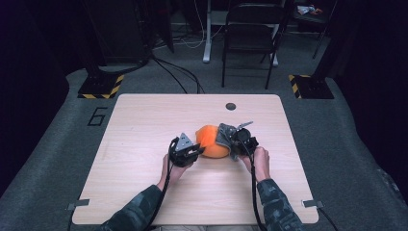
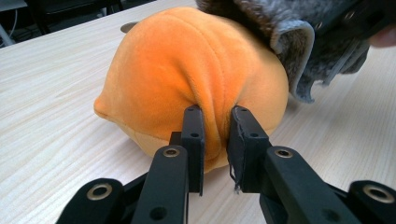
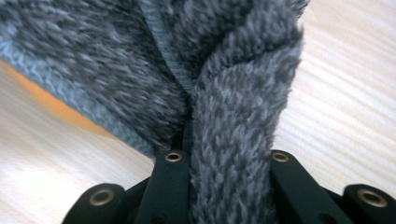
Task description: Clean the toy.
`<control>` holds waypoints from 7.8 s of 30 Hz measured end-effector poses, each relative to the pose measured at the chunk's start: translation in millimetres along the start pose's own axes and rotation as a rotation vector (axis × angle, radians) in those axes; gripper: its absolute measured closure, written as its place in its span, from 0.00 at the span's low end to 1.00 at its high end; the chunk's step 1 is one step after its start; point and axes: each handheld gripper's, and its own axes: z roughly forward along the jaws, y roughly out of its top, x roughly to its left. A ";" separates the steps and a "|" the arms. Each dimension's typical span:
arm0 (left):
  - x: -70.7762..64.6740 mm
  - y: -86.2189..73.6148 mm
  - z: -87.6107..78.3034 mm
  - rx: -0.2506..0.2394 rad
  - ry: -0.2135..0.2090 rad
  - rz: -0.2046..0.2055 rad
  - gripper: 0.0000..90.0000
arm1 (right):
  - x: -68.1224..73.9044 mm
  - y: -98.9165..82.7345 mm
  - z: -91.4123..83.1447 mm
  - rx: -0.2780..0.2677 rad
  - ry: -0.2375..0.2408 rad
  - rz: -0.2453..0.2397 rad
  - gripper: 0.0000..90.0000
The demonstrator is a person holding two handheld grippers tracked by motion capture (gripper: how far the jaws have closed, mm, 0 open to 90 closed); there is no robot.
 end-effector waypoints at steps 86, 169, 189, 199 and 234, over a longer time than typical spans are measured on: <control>2.6 0.7 -3.7 -0.031 -0.001 0.026 0.87 | 5.0 15.5 -37.9 -0.118 0.117 0.015 0.87; -6.6 -3.3 8.0 0.012 0.055 0.053 0.64 | 7.4 2.6 -6.1 -0.038 0.059 -0.007 0.87; -4.8 2.3 0.8 -0.016 0.019 0.005 0.89 | 35.7 18.2 -28.4 -0.145 0.039 -0.087 0.87; -2.4 0.1 2.7 -0.019 0.013 -0.009 0.89 | 6.7 2.1 -7.3 -0.057 0.019 0.001 0.87; -0.9 -8.4 12.7 0.006 0.072 0.011 0.47 | 1.8 2.0 -7.6 -0.068 0.074 0.036 0.87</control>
